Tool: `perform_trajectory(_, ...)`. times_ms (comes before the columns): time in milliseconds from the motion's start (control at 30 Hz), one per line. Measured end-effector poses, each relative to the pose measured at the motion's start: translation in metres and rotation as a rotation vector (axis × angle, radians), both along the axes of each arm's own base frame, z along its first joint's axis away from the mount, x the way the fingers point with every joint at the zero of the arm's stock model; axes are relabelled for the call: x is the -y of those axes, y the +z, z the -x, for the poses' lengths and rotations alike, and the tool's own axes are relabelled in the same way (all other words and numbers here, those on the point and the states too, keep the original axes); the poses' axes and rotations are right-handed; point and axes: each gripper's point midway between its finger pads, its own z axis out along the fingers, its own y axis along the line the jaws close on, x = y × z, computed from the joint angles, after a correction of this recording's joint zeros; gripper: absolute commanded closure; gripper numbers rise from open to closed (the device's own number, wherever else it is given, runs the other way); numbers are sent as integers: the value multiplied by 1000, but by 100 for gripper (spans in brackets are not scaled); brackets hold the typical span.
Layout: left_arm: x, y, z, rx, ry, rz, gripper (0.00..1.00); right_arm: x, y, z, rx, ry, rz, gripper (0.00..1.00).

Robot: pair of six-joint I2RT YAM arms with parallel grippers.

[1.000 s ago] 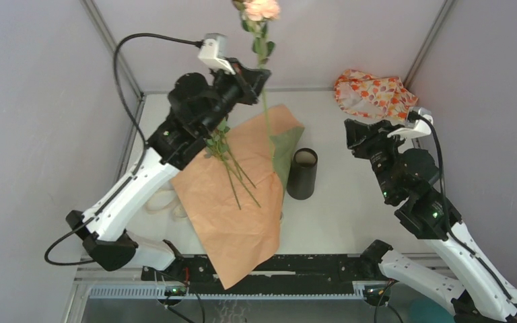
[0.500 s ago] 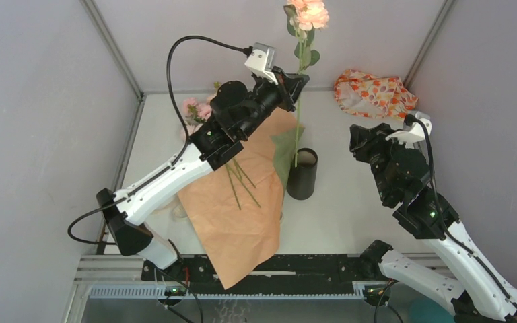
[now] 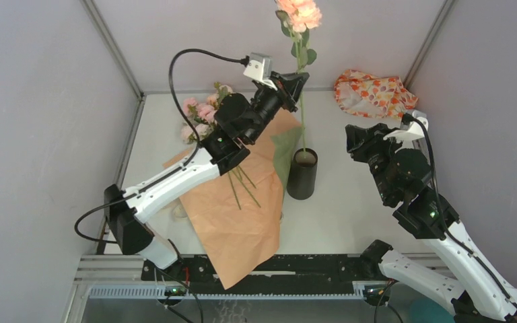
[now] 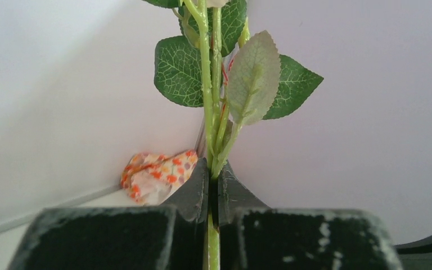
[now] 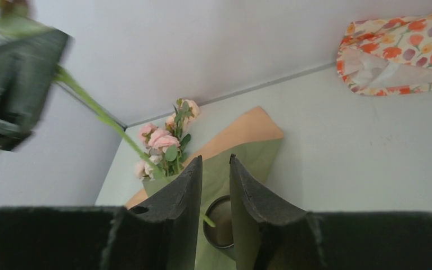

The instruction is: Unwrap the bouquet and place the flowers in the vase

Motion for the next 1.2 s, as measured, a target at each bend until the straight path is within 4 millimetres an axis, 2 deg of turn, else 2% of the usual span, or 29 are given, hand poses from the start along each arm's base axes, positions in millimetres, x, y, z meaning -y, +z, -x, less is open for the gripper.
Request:
perform_trajectory(67, 5, -23, -7, -22, 15, -17, 100, -2, 2, 0, 6, 11, -2, 67)
perform_trajectory(267, 19, -113, -30, -127, 70, -110, 100, -6, 6, 1, 22, 36, 1, 67)
perform_trajectory(367, 21, -137, -35, -160, 90, -142, 93, -8, 6, 1, 23, 48, 4, 67)
perform_trajectory(533, 23, -137, -31, -166, 99, -128, 70, -10, 6, 2, 25, 62, 3, 66)
perform_trajectory(667, 26, -137, -25, -175, 83, -128, 62, -14, 9, 3, 35, 81, -4, 55)
perform_trajectory(867, 17, -148, -4, -216, 48, -129, 48, -30, 19, 8, 62, 175, -14, 54)
perform_trajectory(967, 11, -151, 11, -231, 28, -128, 44, -38, 31, 14, 85, 228, -29, 54)
perform_trajectory(1100, -2, -139, 32, -219, 8, -115, 41, -47, 53, 23, 126, 283, -56, 54)
perform_trajectory(1200, -26, -114, 48, -189, 19, -73, 38, -59, 67, 28, 152, 335, -72, 54)
